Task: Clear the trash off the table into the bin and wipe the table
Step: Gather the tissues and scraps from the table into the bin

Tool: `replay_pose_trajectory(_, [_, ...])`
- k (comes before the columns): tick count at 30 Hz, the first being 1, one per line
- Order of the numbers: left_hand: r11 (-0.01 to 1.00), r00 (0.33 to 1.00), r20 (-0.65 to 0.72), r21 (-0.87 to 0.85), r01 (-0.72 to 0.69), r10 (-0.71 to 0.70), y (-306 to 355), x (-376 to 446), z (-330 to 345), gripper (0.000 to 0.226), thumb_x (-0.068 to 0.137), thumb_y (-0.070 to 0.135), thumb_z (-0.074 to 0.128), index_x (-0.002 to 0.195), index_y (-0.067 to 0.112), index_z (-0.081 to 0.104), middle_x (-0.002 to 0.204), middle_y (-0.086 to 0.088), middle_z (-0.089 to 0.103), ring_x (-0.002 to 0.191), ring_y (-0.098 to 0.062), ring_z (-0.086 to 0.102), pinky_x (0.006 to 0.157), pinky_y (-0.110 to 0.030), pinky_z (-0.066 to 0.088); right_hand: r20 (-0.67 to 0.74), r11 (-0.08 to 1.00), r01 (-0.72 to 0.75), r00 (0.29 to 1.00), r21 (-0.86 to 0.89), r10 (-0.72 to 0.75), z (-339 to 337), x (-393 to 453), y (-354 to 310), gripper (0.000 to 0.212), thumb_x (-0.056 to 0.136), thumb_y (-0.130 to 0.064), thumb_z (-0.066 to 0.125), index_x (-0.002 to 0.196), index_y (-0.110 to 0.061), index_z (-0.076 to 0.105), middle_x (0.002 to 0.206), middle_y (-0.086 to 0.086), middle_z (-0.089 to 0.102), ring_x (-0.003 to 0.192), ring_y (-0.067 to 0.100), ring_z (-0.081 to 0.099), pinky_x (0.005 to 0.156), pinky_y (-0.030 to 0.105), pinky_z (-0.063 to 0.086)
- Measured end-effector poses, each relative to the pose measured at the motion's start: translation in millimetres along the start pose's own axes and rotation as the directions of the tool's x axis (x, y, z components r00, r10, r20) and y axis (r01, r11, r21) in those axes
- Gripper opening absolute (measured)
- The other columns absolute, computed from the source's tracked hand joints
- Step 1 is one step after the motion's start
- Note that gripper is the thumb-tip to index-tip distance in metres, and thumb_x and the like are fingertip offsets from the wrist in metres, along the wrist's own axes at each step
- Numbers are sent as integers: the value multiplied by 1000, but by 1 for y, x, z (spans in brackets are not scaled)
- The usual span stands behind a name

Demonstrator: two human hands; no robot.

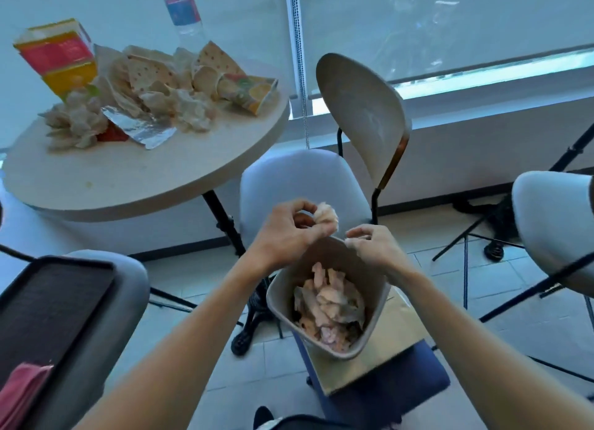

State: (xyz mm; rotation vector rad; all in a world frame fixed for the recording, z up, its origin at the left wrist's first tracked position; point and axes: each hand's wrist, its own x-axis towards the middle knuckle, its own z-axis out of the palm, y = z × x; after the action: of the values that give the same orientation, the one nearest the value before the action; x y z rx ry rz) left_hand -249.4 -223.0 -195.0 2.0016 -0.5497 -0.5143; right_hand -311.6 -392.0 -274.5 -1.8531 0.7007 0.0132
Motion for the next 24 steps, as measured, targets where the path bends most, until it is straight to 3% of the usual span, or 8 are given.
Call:
replay_pose_trajectory(3, [993,995,-7,59,100,-99,-26,-4,21,30,77,35,79,101,21,68,94,2,73,89,-8,68,74,-18,47,2,999,11,1000,37,-11,-10,5,-2,6,90,-21,64,91,-26,66,94,-3,65,90,14,62,87,36,54])
replay_pose_trajectory(8, [960,963,81,133,246,-258,-53,-14,35,77,71,50,78,139,29,47,122,12,58,117,-10,57,105,-35,43,-6,990,82,997,114,-82,-13,6,-18,13,90,-16,63,82,-25,66,79,-5,61,77,11,57,84,31,50])
replay_pose_trajectory(12, [976,978,57,97,193,-200,-33,-19,17,65,82,39,73,140,30,45,128,6,58,114,-13,59,100,-32,47,13,976,176,984,130,-179,-12,-5,-50,11,92,-12,63,92,-22,67,87,0,63,80,11,59,80,25,50])
replay_pose_trajectory(15, [998,997,57,38,57,-59,-4,-24,-8,48,85,36,71,131,33,56,128,7,60,110,-6,61,94,-28,51,19,946,297,953,130,-302,-12,-11,-87,13,94,-12,62,102,-20,67,93,0,64,84,10,60,75,20,48])
replay_pose_trajectory(20, [989,987,-65,1,-150,150,41,-28,-73,34,86,30,71,119,27,65,114,9,68,103,-1,65,91,-23,53,-60,857,512,859,58,-509,4,-8,-164,12,90,-17,63,97,-23,71,86,-1,67,79,14,63,75,30,52])
replay_pose_trajectory(24, [977,960,-182,18,-212,212,53,-26,-132,25,85,27,72,110,27,69,105,9,71,96,0,67,83,-22,55,-27,797,598,798,-86,-602,38,3,-218,14,88,-17,63,100,-17,71,88,1,68,80,13,63,80,30,53])
